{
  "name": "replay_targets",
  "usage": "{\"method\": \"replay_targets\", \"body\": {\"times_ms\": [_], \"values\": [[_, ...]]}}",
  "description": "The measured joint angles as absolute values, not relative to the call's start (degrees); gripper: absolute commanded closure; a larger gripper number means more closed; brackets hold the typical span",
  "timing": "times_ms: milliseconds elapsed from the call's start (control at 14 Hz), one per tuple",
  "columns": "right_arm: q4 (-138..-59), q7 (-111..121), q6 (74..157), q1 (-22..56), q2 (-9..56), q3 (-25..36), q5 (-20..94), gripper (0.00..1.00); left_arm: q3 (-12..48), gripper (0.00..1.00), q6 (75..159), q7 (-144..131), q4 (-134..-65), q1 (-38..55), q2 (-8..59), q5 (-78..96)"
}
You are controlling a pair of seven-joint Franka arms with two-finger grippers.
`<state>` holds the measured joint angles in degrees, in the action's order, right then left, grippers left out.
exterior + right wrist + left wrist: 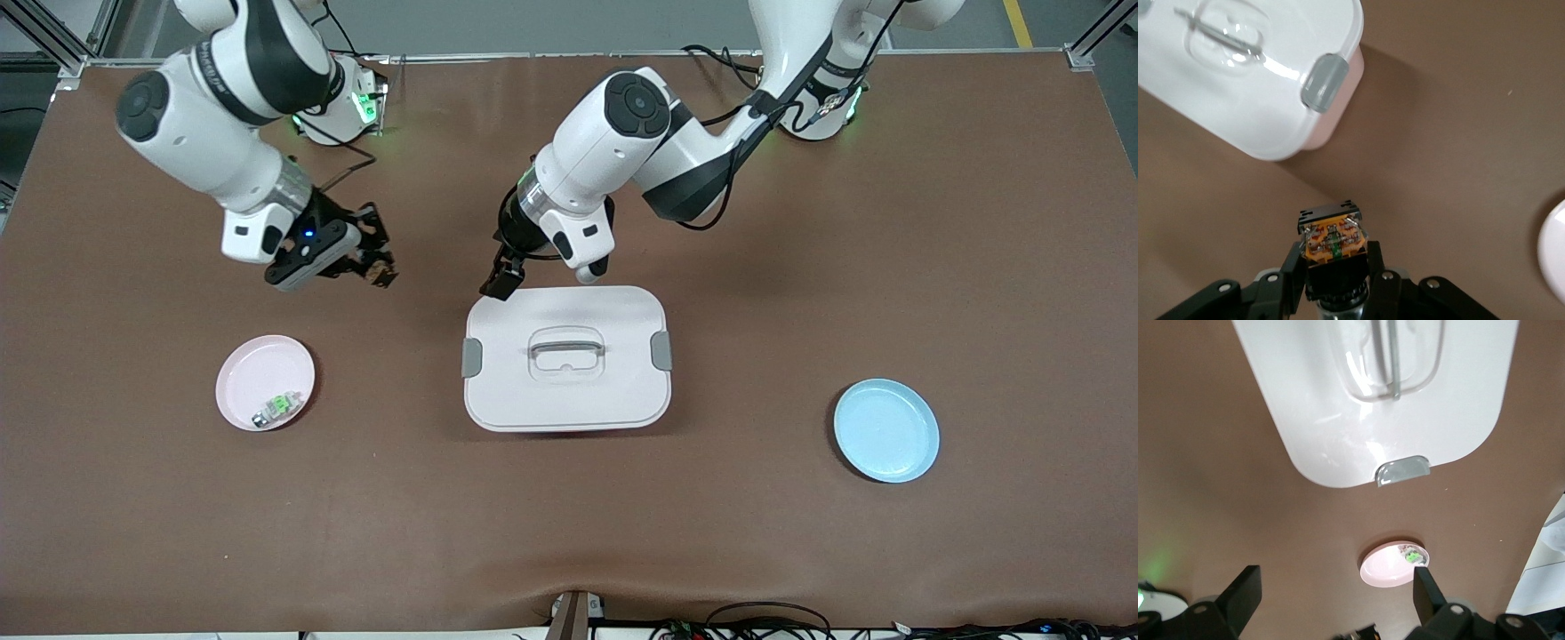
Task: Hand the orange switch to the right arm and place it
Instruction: 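Carry the switch to the white plate while the left gripper withdraws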
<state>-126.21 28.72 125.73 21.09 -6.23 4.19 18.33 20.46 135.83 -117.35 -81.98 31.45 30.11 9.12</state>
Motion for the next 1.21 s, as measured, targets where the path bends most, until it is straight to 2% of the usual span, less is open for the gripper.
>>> {"method": "replay_targets", "body": {"times_ms": [429, 643, 857, 1071, 1214], "values": [[-126.67, 60.20, 123.81, 9.67, -3.97, 4.49, 13.52, 1.00, 20.46, 0.00, 134.48, -96.67, -91.97, 28.76, 24.71, -5.84], [-126.67, 66.03, 127.17, 6.36, -1.19, 4.50, 6.54, 1.00, 20.39, 0.00, 134.27, -86.07, -98.74, 25.61, 20.13, -9.02], [-126.75, 71.57, 130.41, 3.38, 1.43, 4.44, 5.22, 1.00, 20.31, 0.00, 130.02, -70.54, -103.83, 19.83, 14.37, -9.35], [-127.06, 78.64, 135.11, -1.50, 5.21, 4.47, 5.17, 1.00, 20.25, 0.00, 123.90, -59.75, -106.22, 14.03, 9.87, -9.35], [-127.95, 80.76, 139.16, -3.47, 7.61, 4.48, 5.17, 1.00, 20.22, 0.00, 123.11, -55.02, -106.79, 10.34, 8.72, -9.29]]}}
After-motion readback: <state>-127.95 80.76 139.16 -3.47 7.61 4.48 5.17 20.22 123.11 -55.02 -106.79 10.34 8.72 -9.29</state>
